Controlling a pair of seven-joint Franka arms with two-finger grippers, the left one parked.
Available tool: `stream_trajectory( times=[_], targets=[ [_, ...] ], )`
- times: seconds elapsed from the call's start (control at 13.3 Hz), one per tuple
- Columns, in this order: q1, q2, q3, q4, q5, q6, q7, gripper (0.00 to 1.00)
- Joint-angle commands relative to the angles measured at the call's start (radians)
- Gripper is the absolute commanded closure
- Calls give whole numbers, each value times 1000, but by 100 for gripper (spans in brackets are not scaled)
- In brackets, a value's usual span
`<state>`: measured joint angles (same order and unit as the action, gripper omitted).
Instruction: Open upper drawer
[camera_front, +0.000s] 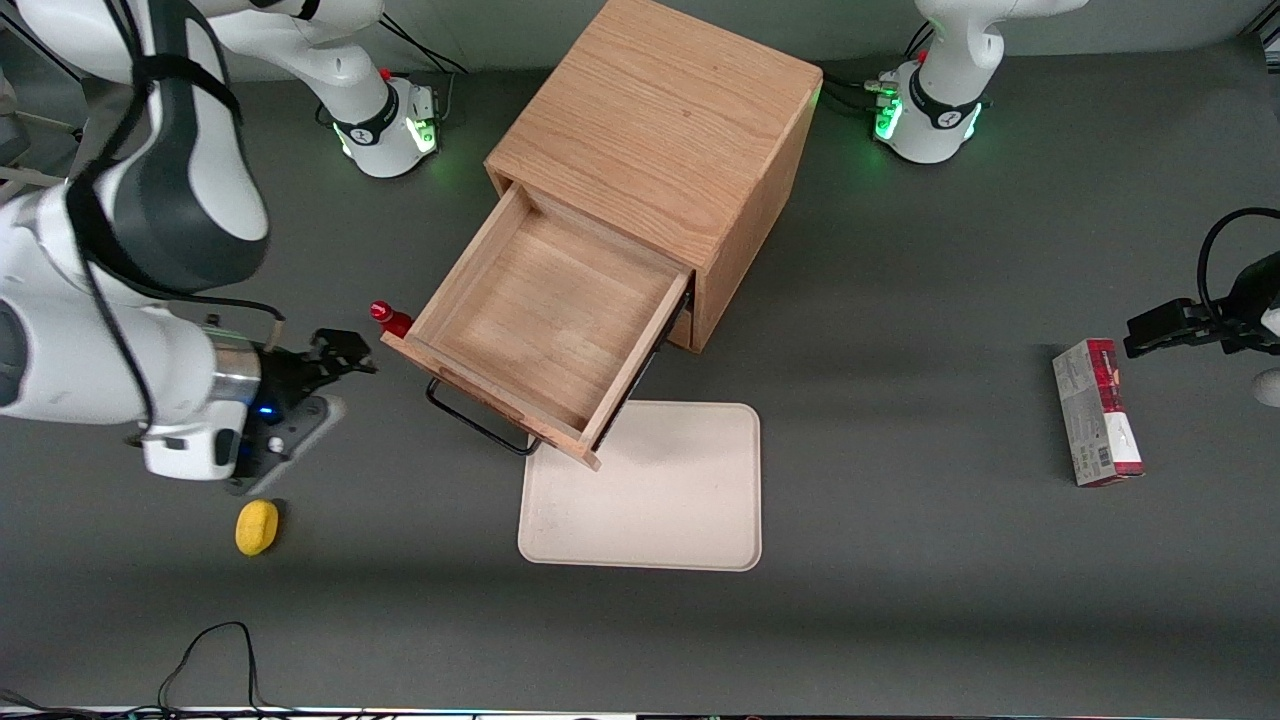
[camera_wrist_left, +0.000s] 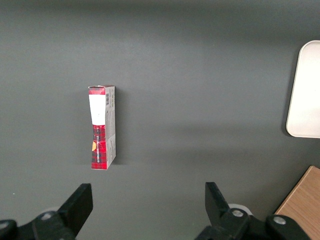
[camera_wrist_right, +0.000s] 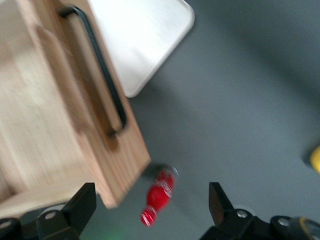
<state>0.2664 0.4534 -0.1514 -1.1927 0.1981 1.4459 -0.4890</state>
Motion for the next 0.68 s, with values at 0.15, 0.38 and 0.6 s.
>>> stream_trajectory(
  times=[0.15,0.38,0.6],
  targets=[
    [5,-113,-57,-137,-51,18,304,0],
    [5,-124,-69,-162,-57,60,319,0],
    [11,-279,-82,-358,-57,195,322,0]
  ],
)
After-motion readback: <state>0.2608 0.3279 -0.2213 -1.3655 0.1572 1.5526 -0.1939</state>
